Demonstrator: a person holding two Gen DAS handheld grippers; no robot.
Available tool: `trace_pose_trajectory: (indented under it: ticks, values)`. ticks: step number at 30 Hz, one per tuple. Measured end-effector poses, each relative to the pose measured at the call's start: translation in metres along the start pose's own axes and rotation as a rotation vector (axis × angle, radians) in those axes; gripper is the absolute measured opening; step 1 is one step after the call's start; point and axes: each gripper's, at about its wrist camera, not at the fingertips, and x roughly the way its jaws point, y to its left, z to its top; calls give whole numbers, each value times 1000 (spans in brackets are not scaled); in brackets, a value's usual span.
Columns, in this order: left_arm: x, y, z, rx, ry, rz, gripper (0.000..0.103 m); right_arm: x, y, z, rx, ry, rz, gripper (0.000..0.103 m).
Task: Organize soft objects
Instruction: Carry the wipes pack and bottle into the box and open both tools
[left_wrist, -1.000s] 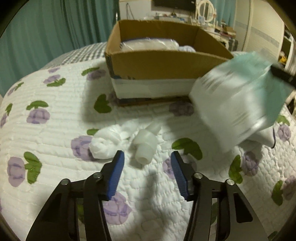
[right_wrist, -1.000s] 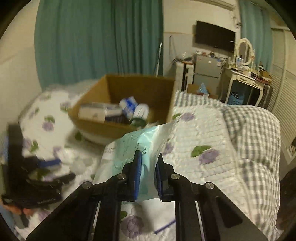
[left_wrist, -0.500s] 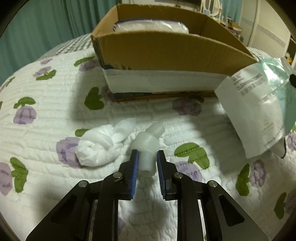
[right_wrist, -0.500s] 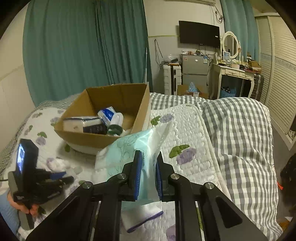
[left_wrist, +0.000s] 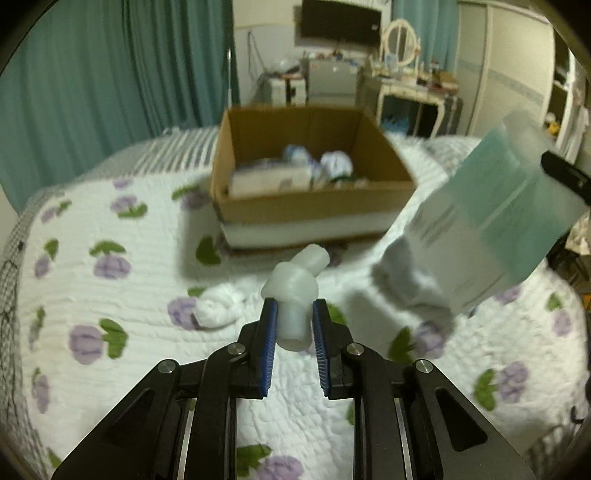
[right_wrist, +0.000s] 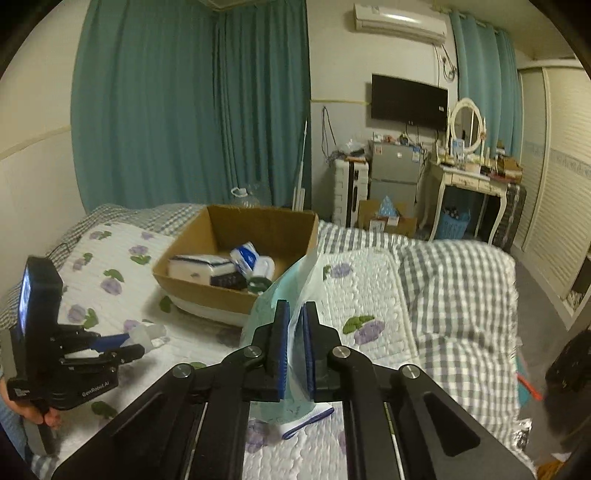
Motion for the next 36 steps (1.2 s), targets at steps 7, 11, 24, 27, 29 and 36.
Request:
trace_pose_trajectory:
  ticks: [7,11,24,27,29,36]
  values:
    - [-43,0,23,-1,-90,-21,18,-44,15,25,-38,-54,25,1]
    - [-53,4,39,-12,-120,-15,18,-52,25,36,-73,-68,41,0]
    - [-25,25,122,-15,-191,31,18,-11,59,123,-175,-152,97,1]
    - [4,33,139,-21,-177,41,18,25,67,139,-191,-136,105,1]
    - [30,39,146,-27,-154,34,18,53,68,144,-185,-102,111,1]
    - [108,41,152,-12,-72,34,18,156,54,125,-179,34,80,1]
